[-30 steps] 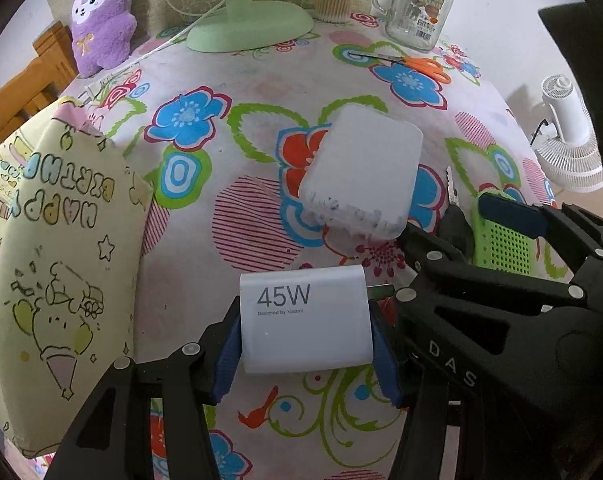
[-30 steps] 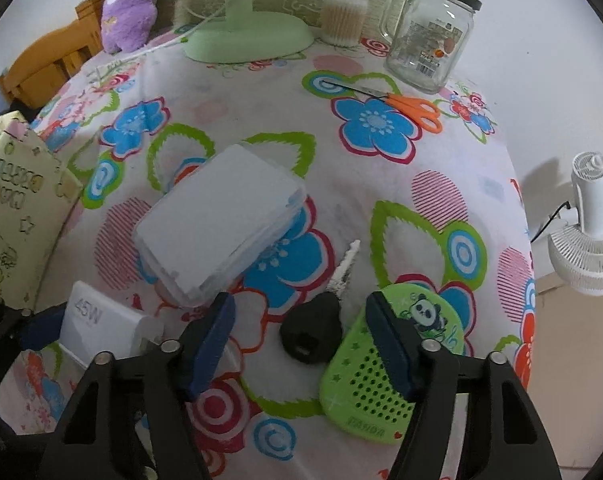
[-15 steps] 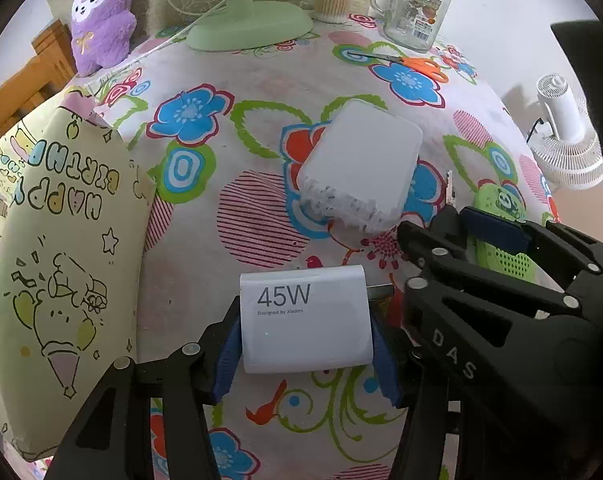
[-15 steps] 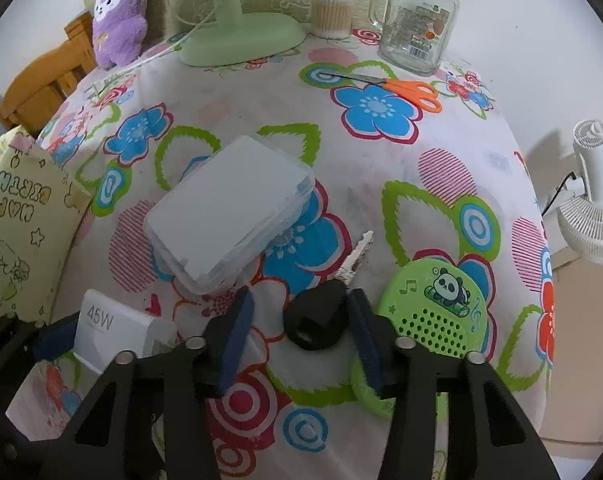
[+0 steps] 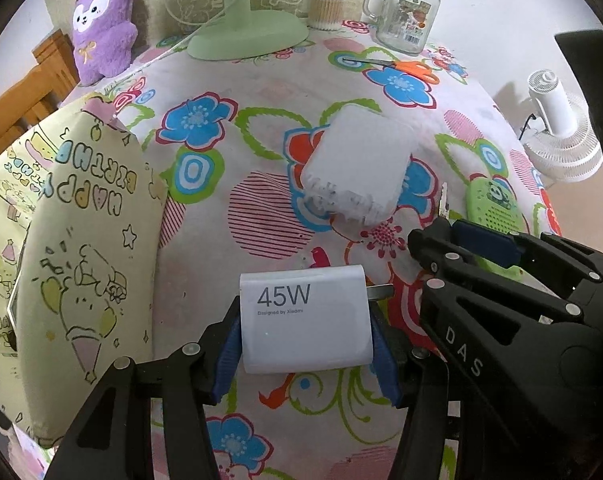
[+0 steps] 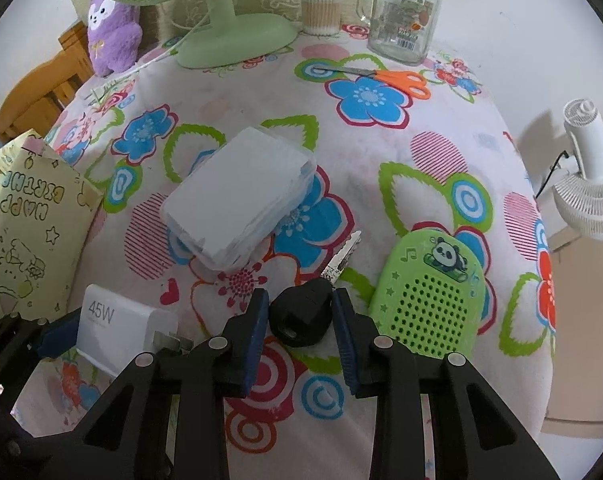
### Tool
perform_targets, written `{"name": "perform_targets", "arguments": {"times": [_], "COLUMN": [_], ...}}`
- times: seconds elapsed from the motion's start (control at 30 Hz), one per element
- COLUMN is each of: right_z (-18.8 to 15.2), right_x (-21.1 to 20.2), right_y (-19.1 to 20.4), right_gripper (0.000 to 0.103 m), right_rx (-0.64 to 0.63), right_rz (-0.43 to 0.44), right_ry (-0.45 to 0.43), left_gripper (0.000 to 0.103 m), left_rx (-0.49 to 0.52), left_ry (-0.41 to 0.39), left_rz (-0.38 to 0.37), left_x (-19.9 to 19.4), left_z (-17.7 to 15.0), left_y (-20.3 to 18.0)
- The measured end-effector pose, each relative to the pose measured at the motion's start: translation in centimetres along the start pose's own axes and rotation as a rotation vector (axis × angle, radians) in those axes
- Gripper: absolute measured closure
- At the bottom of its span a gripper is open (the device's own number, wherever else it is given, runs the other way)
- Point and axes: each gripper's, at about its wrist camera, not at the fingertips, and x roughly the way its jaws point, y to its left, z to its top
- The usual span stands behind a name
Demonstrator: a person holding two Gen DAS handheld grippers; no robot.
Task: Organize rigid objects
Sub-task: 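Lower the right tool onto the black car key and close on it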
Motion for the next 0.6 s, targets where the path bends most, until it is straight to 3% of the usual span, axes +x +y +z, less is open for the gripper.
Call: {"name": "perform_targets", "arguments": {"times": [0.6], "right_z": [-1.6], "right_x": [-6.2], "right_y": [-0.4], "right_gripper": [0.068], "right_rx": [0.066], "right_rz": [-0.059], "right_ry": [-0.051], "left_gripper": [0.045], "left_rx": [0.093], "left_ry": [-0.035], "left_rz": [-0.038], "left_x": [-5.0], "left_z": [-0.6], "left_y": [-1.9]}}
